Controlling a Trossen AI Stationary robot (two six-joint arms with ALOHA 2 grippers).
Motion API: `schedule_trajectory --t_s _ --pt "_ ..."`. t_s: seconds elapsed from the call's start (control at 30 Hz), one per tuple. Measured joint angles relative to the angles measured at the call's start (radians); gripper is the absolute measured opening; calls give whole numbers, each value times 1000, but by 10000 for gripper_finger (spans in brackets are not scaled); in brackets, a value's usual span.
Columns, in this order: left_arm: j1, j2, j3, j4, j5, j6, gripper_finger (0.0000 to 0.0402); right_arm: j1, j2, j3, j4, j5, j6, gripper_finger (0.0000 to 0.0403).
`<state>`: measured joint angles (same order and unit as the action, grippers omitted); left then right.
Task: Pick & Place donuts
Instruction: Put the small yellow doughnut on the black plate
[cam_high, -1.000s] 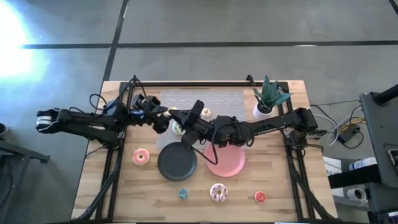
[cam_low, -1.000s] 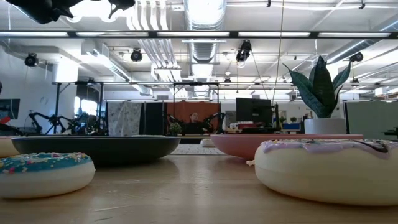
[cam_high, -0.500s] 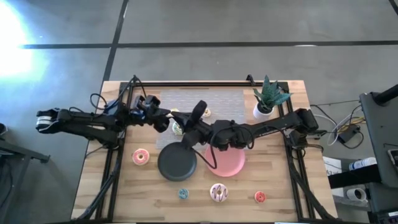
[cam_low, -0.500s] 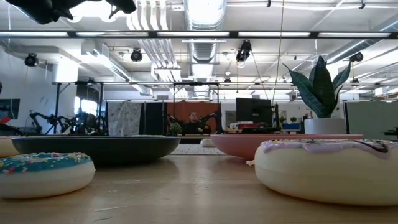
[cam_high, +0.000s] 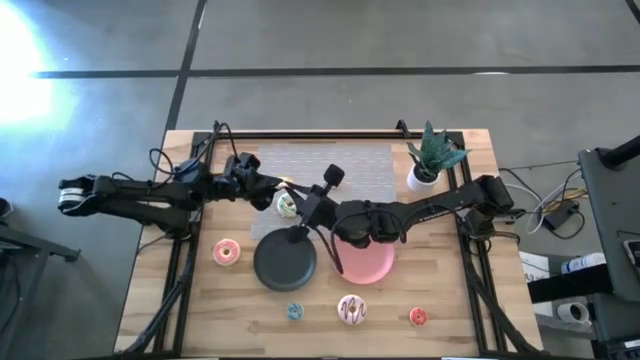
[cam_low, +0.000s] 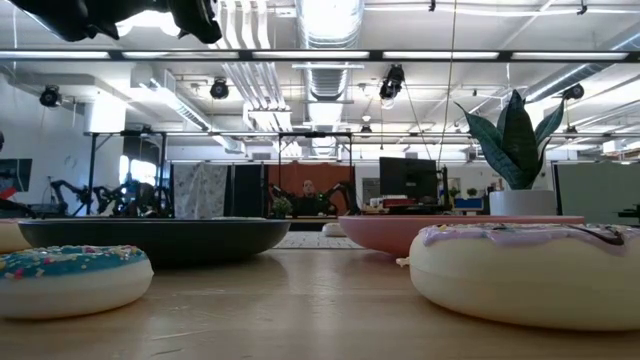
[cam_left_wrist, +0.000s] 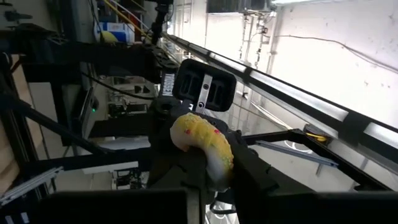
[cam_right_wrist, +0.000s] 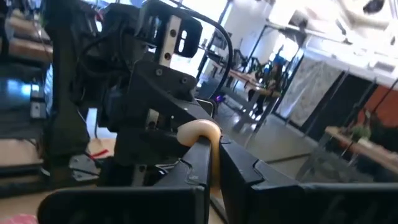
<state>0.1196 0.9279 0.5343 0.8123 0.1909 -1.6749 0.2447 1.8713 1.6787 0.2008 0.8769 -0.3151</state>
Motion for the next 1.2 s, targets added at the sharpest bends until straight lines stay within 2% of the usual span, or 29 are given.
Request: schedule_trajectory --t_s 0.13,0.23,0.6,0.73,0.83,0.93,1.03,1.1,1.2 --pt "4 0 0 -1 3 0 30 7 -2 0 -13 -3 58 16" --pt "4 0 0 0 11 0 30 13 -4 0 -14 -24 30 38" --pt "26 -1 0 -9 1 29 30 16 -6 0 -40 -35 -91 217" --pt "41 -1 0 -98 7 160 30 32 -13 0 -68 21 -99 252" --pt "46 -8 0 -274 37 256 30 41 -23 0 -146 144 -56 259" --pt "43 -14 0 -515 58 323 30 46 -46 0 -288 263 81 256" --pt "17 -16 0 -715 87 379 30 49 -93 0 -499 275 368 248" --pt "-11 -13 0 -788 102 417 30 49 -126 0 -668 278 584 242" --pt "-50 2 0 -801 104 522 30 33 -168 0 -929 278 926 236"
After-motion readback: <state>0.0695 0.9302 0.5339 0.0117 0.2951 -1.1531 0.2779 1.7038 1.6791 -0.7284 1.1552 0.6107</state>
